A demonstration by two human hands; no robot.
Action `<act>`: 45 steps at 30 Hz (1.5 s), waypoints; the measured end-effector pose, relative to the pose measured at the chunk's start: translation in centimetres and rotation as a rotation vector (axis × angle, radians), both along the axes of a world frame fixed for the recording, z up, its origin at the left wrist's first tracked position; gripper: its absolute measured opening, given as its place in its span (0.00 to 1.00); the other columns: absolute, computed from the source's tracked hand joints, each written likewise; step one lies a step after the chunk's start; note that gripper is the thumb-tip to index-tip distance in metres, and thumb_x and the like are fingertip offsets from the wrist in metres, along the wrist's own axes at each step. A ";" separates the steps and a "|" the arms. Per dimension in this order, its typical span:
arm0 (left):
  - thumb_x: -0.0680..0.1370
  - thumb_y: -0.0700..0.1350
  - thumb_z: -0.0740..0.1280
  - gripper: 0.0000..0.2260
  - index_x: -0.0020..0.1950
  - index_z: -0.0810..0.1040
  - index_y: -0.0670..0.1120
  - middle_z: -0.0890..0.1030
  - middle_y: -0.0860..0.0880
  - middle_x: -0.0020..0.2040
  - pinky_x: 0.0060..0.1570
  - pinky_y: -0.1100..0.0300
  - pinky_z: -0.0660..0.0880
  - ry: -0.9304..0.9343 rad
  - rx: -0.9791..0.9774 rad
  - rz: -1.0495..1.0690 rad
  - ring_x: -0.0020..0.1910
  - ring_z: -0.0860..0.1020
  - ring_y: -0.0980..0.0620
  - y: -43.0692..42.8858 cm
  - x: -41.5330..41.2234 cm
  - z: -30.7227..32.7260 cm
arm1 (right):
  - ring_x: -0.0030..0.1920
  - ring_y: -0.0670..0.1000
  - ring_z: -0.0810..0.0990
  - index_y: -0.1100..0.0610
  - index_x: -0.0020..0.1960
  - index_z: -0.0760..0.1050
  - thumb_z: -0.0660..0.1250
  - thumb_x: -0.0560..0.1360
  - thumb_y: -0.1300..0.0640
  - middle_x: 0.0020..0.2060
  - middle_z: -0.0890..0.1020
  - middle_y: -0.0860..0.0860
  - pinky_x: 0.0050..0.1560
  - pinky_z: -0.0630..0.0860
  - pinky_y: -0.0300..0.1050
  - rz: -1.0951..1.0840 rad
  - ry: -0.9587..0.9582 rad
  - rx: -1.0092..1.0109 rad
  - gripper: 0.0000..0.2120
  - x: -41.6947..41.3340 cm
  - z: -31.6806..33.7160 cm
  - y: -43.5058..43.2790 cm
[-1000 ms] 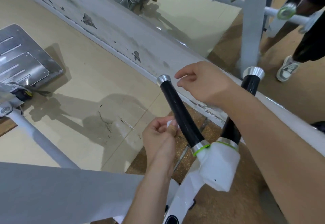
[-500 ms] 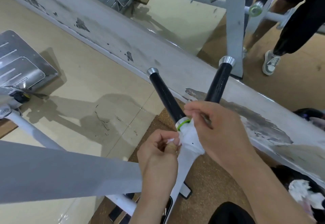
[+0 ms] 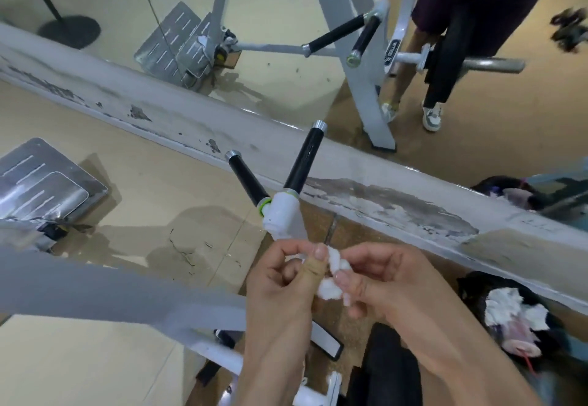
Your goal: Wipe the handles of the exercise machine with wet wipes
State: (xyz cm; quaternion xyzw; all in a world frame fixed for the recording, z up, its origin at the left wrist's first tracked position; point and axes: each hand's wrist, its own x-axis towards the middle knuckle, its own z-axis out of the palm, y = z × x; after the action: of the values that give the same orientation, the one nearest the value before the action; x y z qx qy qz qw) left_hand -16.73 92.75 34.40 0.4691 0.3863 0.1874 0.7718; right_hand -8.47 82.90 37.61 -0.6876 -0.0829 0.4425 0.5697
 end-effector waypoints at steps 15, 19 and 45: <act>0.65 0.46 0.74 0.06 0.38 0.84 0.45 0.81 0.47 0.30 0.34 0.64 0.76 -0.079 0.126 -0.325 0.31 0.78 0.54 -21.7 -8.9 12.5 | 0.32 0.49 0.82 0.65 0.49 0.82 0.67 0.66 0.69 0.36 0.83 0.60 0.31 0.79 0.36 -0.500 0.373 0.437 0.13 -11.1 9.2 -26.5; 0.72 0.41 0.69 0.08 0.33 0.78 0.47 0.76 0.52 0.28 0.33 0.65 0.70 0.001 0.315 -0.528 0.30 0.72 0.56 -25.7 -9.6 12.6 | 0.28 0.47 0.78 0.62 0.43 0.84 0.70 0.64 0.62 0.31 0.82 0.56 0.23 0.71 0.35 -0.601 0.281 0.301 0.09 -13.3 9.7 -31.2; 0.78 0.40 0.64 0.11 0.43 0.81 0.54 0.83 0.61 0.45 0.38 0.76 0.71 0.420 0.676 -0.706 0.42 0.77 0.67 -49.9 11.9 3.4 | 0.57 0.59 0.78 0.61 0.63 0.74 0.61 0.75 0.65 0.59 0.79 0.58 0.53 0.74 0.46 -0.404 -0.324 -0.544 0.17 16.3 -7.8 -55.7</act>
State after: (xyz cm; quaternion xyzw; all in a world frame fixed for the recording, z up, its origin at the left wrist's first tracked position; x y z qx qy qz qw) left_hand -4.85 42.89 37.78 0.8206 0.2691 -0.0679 0.4996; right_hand 7.85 27.16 29.82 -0.8775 0.0860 0.2125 0.4213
